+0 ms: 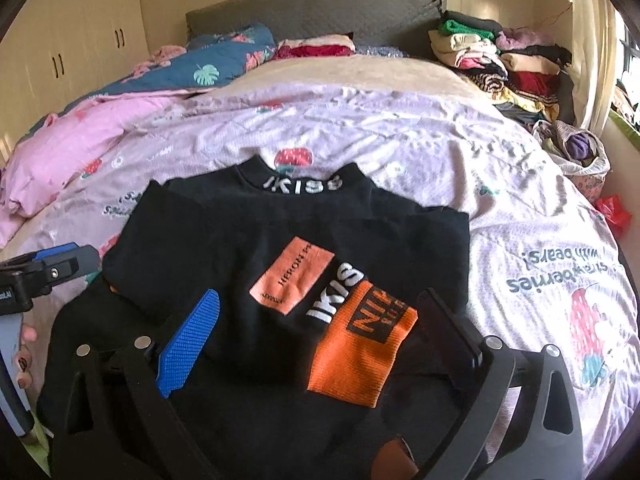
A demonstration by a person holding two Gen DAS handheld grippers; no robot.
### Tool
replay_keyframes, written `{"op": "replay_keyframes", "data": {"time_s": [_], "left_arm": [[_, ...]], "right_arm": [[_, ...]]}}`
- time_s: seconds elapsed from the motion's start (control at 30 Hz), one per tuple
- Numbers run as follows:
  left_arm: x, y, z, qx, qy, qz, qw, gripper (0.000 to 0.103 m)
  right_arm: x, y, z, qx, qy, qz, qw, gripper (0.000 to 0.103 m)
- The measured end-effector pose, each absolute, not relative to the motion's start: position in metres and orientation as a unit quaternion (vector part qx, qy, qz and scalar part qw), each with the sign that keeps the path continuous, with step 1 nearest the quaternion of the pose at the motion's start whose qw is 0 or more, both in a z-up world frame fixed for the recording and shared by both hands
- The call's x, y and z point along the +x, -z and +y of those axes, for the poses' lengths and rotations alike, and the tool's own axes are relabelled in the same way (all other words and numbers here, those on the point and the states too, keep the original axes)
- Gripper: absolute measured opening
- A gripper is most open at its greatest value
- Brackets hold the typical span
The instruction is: Fold small clothes
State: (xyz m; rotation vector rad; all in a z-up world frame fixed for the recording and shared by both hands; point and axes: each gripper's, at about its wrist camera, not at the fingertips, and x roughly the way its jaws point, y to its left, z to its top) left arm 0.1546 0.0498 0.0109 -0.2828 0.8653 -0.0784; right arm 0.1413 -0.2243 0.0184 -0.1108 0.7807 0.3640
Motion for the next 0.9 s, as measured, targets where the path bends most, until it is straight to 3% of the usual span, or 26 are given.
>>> {"op": "replay_keyframes", "data": {"time_s": [0.9], "left_arm": [[0.107, -0.065, 0.052, -0.131, 0.031, 0.377, 0.916, 0.094]], "right_arm": [[0.079, -0.096, -0.238, -0.024, -0.195, 0.280, 0.940, 0.099]]}}
